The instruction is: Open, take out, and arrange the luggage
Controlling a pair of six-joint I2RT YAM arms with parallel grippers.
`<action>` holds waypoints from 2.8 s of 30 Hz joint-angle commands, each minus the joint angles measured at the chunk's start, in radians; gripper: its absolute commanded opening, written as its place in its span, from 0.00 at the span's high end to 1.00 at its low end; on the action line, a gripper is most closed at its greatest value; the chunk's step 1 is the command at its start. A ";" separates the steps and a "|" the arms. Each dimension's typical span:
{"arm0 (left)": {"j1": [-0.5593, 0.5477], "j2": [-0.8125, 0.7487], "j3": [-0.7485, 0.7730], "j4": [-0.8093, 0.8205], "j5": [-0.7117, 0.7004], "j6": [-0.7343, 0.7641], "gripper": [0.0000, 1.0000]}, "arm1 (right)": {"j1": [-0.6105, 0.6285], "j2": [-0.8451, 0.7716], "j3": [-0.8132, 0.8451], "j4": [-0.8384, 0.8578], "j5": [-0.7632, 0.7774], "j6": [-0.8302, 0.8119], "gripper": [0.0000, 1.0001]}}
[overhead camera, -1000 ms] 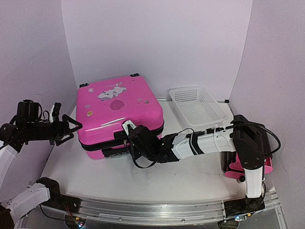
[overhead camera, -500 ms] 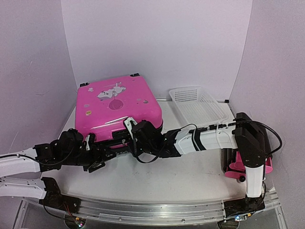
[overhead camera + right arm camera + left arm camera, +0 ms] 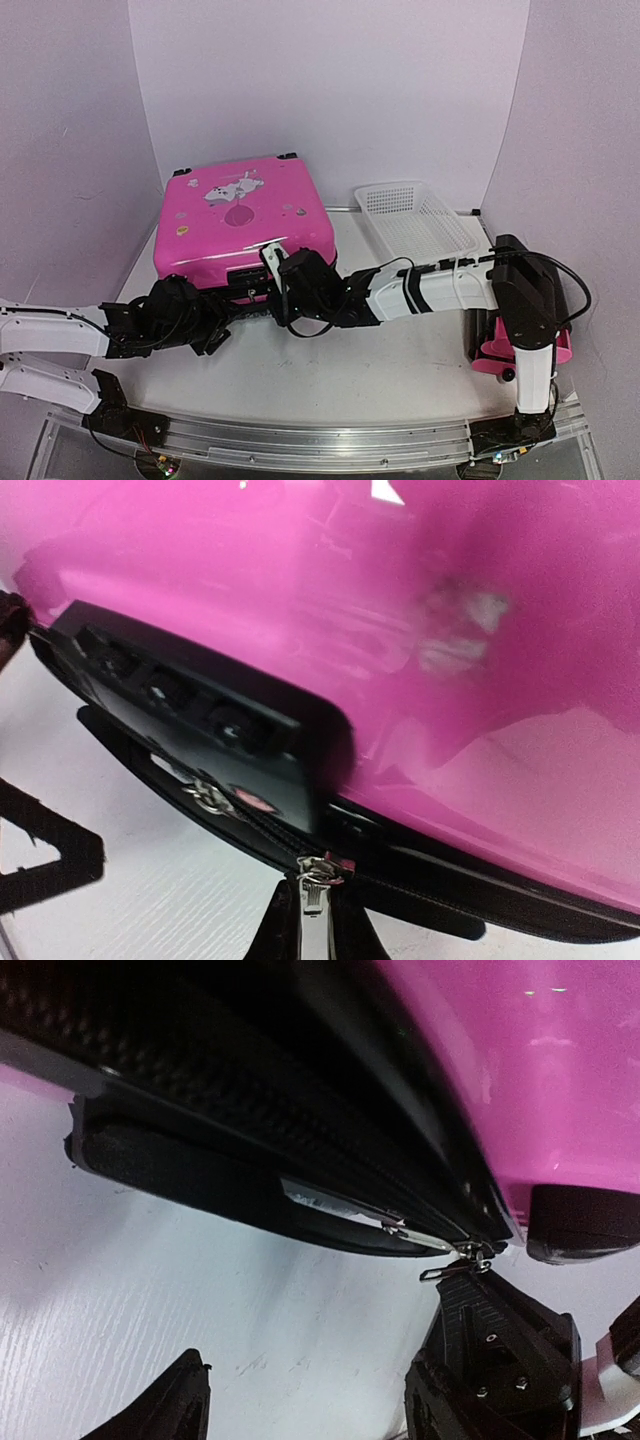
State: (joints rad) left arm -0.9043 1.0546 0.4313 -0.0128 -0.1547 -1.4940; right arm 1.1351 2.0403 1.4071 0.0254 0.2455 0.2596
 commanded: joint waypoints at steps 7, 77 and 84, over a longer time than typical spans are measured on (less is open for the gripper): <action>0.022 -0.021 0.006 0.075 -0.222 0.107 0.33 | 0.016 -0.060 0.112 -0.323 0.439 -0.023 1.00; 0.237 0.213 0.920 -0.709 0.195 1.253 0.09 | 0.035 0.121 -0.140 0.706 0.416 -0.084 1.00; 0.261 0.264 0.930 -0.754 0.138 1.268 0.09 | 0.035 0.056 -0.181 0.606 0.386 -0.131 1.00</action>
State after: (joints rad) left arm -0.6682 1.3022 1.3170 -0.7410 0.0158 -0.2497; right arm 1.1824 2.1574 1.2152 0.6621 0.6579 0.1738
